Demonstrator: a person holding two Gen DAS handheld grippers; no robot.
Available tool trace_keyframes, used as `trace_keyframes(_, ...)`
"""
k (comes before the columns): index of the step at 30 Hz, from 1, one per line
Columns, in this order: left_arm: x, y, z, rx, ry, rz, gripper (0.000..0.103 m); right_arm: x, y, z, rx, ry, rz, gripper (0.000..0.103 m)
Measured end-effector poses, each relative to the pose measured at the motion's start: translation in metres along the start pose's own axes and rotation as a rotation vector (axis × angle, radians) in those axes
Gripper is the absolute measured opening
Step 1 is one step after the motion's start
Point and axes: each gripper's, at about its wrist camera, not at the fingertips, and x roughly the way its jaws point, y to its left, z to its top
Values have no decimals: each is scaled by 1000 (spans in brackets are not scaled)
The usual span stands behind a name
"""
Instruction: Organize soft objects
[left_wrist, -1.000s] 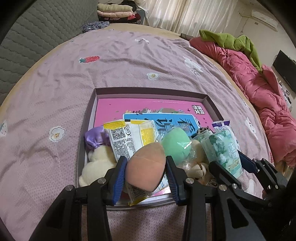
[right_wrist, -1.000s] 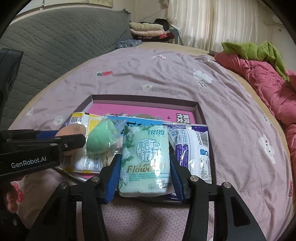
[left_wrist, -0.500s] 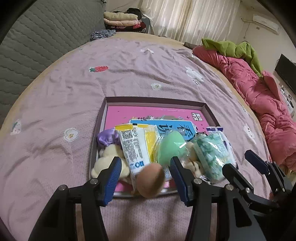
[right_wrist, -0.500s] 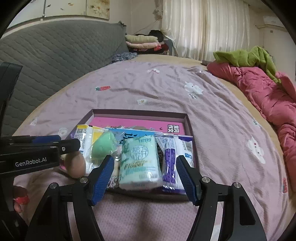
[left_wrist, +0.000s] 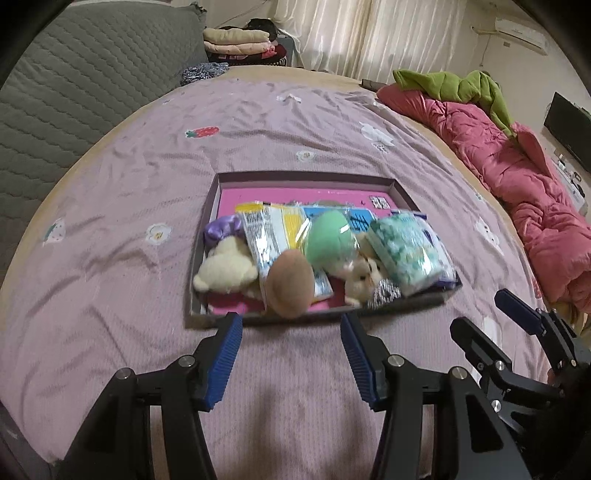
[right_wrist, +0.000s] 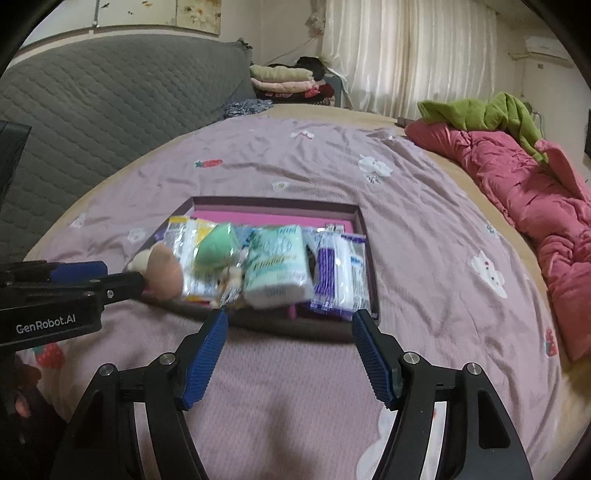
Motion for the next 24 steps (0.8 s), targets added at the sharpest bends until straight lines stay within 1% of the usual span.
trace_keyframes(3,-2,-2,-11,11,9,18,55,-6,5,-7,-11,7,-1,71)
trace_keyframes(6,-3,0,-21,-3,27,27,55,-11,8,-12,1,7,0,71)
trace_keyframes(10,-6,4,-30,-30,44,21,55,-15,10,-18,8,7,-26,71)
trace_keyframes(14,-12,4,-38,-26,43,35,55,-18,9,-26,37,13,-18,71)
trace_keyframes(24,-19,-4,-57,12,62,43,55,-28,15,-39,33,15,-10,71)
